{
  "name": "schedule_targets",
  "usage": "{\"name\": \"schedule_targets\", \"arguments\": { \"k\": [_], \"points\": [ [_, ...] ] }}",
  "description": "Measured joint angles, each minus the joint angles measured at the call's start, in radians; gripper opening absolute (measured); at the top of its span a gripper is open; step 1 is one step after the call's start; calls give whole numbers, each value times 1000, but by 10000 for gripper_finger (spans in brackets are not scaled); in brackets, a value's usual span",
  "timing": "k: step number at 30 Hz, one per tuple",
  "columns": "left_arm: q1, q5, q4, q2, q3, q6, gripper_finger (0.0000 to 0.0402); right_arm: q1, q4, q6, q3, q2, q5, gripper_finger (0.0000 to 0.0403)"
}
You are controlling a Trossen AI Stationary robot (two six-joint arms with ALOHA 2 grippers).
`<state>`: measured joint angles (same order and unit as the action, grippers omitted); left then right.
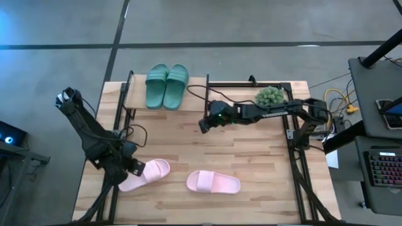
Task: Pick and place slides into the shelf
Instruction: Adjust the shelf
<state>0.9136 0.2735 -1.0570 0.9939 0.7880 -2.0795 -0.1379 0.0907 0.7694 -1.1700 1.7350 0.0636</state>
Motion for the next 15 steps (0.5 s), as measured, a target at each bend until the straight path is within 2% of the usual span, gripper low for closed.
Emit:
{"name": "schedule_targets", "arguments": {
  "k": [4, 9, 15],
  "points": [
    [57, -36, 9, 46, -1, -73, 0, -5, 93, -42, -28, -1, 88, 28],
    [119, -39, 74, 92, -2, -137, 0, -33, 106, -71, -24, -5, 96, 28],
    [124, -33, 133, 153, -4, -140, 0, -88, 102, -84, -20, 0, 87, 28]
  ]
}}
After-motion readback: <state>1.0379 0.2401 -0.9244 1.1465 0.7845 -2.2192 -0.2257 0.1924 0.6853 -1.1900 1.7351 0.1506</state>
